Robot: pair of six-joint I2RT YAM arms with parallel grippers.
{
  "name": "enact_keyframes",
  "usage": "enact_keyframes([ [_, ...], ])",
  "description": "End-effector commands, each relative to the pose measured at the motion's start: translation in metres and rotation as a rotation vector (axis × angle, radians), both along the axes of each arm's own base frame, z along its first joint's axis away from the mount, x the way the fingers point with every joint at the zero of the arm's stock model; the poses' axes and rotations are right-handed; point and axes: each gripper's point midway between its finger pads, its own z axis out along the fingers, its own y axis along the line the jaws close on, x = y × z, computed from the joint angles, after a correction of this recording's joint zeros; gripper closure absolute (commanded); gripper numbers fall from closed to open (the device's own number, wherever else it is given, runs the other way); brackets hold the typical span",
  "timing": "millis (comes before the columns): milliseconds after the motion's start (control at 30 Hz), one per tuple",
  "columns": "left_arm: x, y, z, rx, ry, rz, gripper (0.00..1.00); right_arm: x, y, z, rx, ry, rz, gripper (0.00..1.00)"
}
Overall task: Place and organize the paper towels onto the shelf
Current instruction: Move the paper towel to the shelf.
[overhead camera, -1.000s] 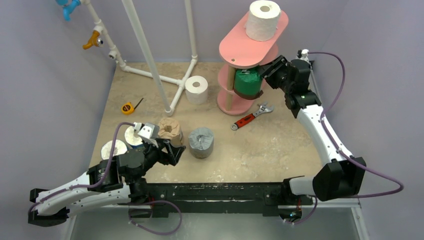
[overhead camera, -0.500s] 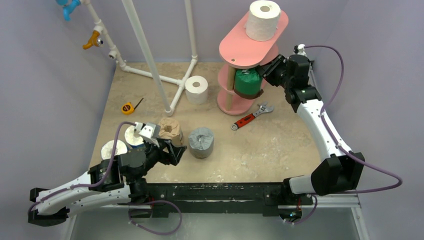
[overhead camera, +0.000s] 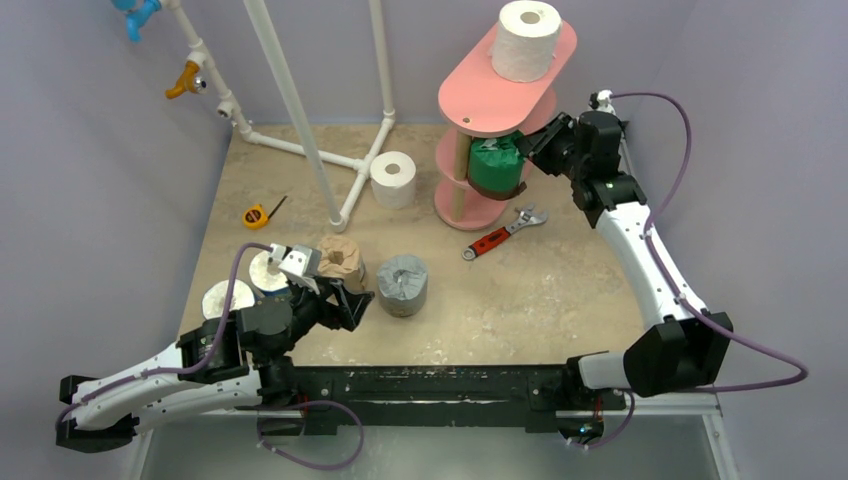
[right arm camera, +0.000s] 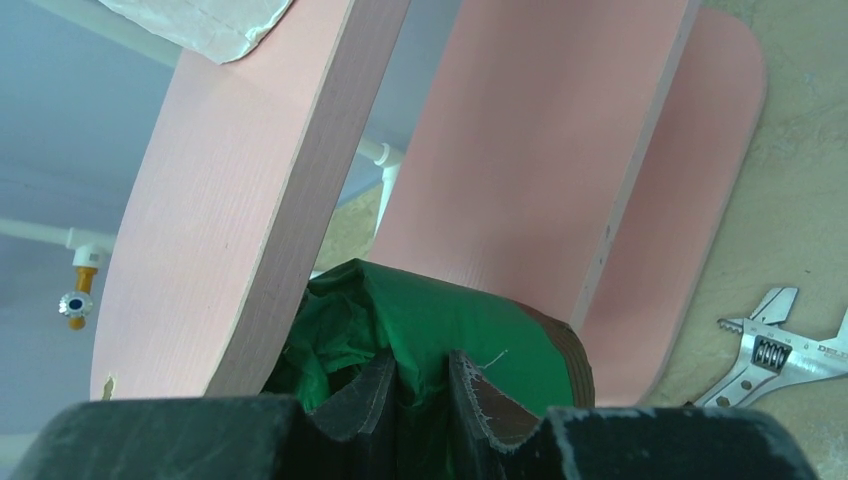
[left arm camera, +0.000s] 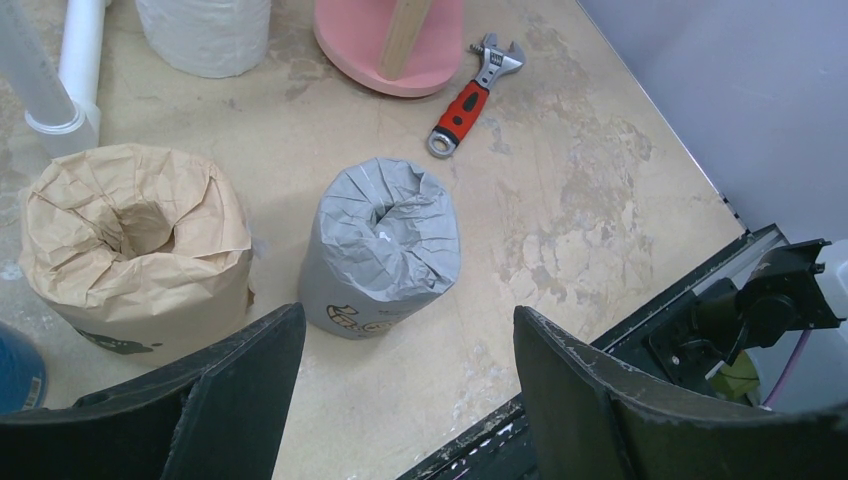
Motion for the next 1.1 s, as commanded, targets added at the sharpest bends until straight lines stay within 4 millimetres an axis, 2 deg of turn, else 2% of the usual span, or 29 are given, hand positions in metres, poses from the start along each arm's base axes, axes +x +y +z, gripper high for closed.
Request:
enact_keyframes([
  [0,0.0,-0.004,0.011,-0.049,-0.006,-0.001,0.25,-0.003,-0.008,0.025,0.031,-0.065,-0.045,0.9],
  [367,0.001,0.0,0.011,-0.049,-0.01,0.007,0.25,0.001,-0.03,0.039,0.062,-0.107,-0.118,0.91],
  [733,0.0,0.001,0.01,-0.051,-0.008,0.008,0.25,0.011,-0.032,0.057,0.137,-0.158,-0.141,0.91],
  [1067,0.001,0.001,0.009,-0.047,-0.008,0.012,0.25,0.013,-0.039,0.053,0.206,-0.16,-0.206,0.92],
])
